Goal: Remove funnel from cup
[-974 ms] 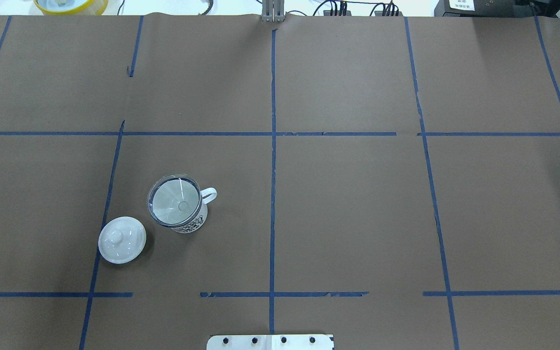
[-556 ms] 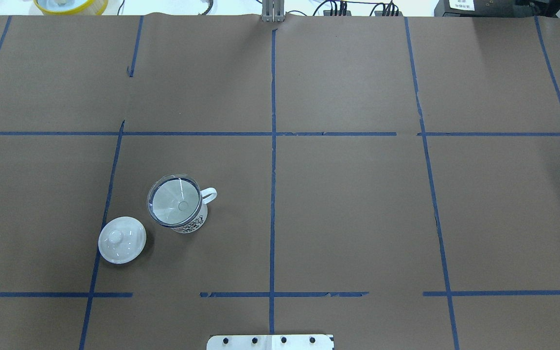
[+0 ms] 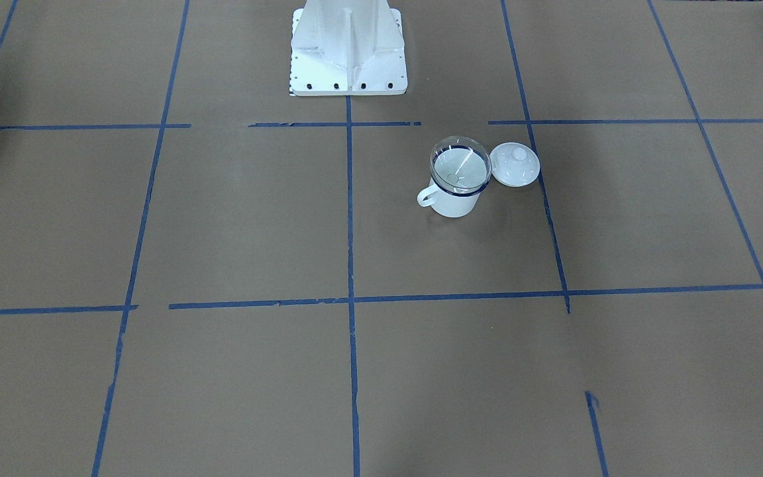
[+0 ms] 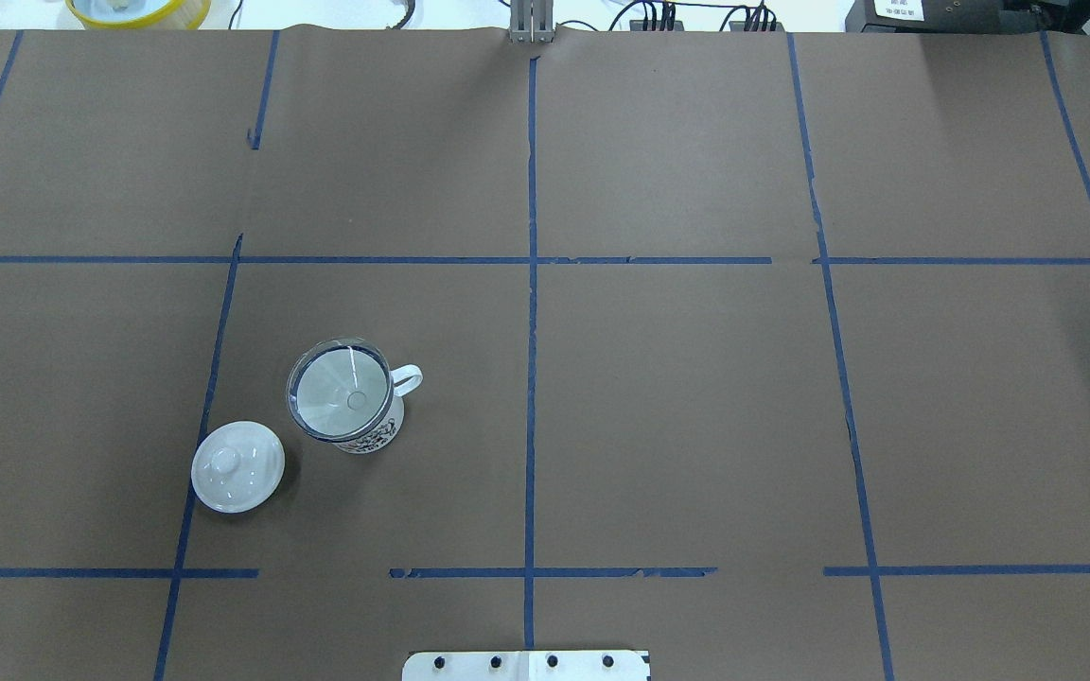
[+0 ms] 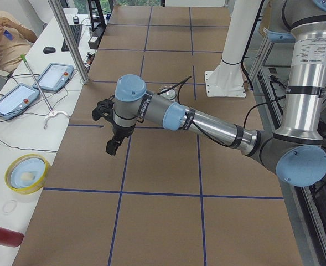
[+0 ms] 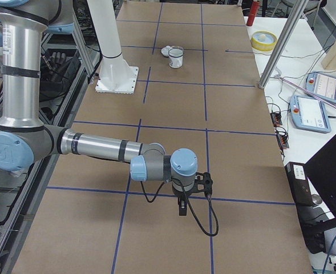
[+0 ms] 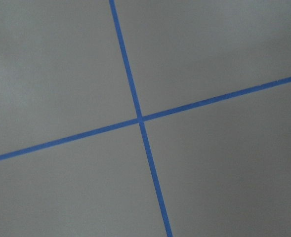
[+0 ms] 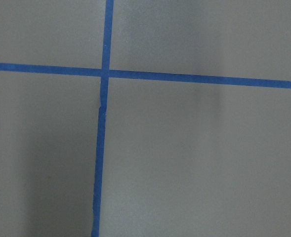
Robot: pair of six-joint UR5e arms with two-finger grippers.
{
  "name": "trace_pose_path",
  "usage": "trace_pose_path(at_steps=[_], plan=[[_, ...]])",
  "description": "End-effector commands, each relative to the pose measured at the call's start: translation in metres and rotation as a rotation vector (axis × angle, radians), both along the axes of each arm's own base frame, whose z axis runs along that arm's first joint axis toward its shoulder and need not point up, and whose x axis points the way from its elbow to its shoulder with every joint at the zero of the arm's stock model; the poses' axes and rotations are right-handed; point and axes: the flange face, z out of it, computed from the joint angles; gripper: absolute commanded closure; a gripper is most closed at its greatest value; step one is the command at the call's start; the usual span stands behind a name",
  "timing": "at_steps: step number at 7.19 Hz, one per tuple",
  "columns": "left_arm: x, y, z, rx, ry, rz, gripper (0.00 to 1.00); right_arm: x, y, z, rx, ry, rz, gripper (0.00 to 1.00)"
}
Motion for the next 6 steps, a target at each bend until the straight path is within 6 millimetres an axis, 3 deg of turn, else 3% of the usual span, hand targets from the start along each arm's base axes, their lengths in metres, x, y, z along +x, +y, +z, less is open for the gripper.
trace_pose_path(at_steps=[1,3,6], plan=[[0.062,0.007,0.002,-0.042,0.157,0.050,0.00,0.000,0.000,0.000,0.000,0.000,0.000,0.00],[0.182,-0.012,-0.068,-0.226,0.184,-0.043,0.00,0.000,0.000,0.000,0.000,0.000,0.000,0.00],[0.341,0.007,-0.190,-0.465,0.326,-0.118,0.00,0.000,0.000,0.000,0.000,0.000,0.000,0.00]])
